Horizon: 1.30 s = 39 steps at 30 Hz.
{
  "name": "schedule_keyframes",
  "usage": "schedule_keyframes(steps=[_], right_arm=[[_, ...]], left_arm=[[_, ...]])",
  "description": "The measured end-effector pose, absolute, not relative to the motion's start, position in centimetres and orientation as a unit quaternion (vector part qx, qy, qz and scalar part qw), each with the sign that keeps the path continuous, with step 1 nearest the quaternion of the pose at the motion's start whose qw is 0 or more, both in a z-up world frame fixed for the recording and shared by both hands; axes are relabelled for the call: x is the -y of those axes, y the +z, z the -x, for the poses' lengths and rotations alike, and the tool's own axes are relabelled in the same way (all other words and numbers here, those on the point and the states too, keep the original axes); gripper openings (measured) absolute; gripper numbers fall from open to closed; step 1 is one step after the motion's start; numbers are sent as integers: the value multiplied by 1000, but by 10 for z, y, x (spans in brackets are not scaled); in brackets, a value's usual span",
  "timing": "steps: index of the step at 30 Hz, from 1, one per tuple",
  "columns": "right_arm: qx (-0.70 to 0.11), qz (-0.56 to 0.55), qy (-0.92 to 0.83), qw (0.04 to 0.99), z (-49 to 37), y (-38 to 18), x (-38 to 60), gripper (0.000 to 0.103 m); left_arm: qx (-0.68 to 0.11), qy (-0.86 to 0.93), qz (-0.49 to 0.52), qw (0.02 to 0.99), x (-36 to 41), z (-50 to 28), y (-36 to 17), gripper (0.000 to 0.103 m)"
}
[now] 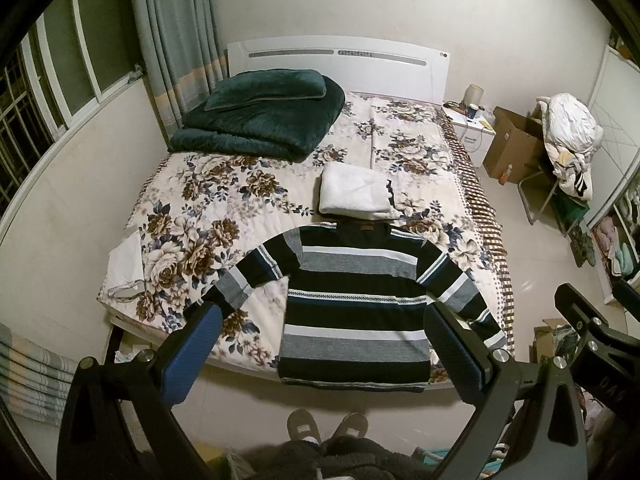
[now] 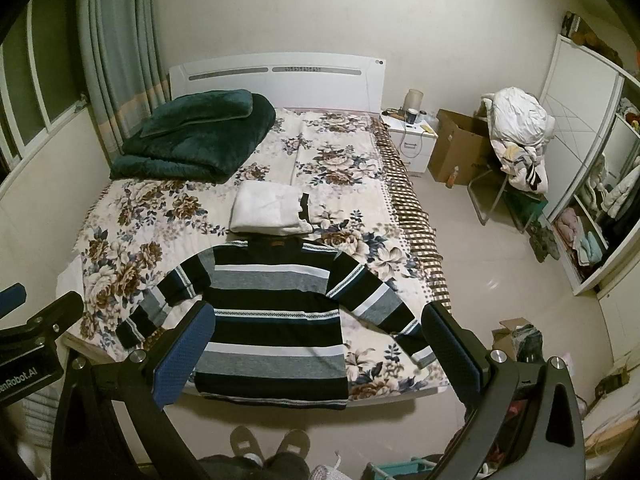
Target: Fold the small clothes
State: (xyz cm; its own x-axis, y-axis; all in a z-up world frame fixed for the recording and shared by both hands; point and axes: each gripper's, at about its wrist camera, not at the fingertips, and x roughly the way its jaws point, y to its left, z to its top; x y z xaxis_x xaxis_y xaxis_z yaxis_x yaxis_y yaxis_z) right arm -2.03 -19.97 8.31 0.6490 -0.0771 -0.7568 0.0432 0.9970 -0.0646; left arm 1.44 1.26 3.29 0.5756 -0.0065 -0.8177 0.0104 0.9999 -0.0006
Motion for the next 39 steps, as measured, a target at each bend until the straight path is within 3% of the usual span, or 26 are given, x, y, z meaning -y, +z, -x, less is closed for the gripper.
schedule_keyframes(steps=[39], right_arm=[[-431, 6, -15, 902, -2, 79, 194, 103]], left_arm=[[-453, 18, 7, 891, -8, -27, 33, 103]])
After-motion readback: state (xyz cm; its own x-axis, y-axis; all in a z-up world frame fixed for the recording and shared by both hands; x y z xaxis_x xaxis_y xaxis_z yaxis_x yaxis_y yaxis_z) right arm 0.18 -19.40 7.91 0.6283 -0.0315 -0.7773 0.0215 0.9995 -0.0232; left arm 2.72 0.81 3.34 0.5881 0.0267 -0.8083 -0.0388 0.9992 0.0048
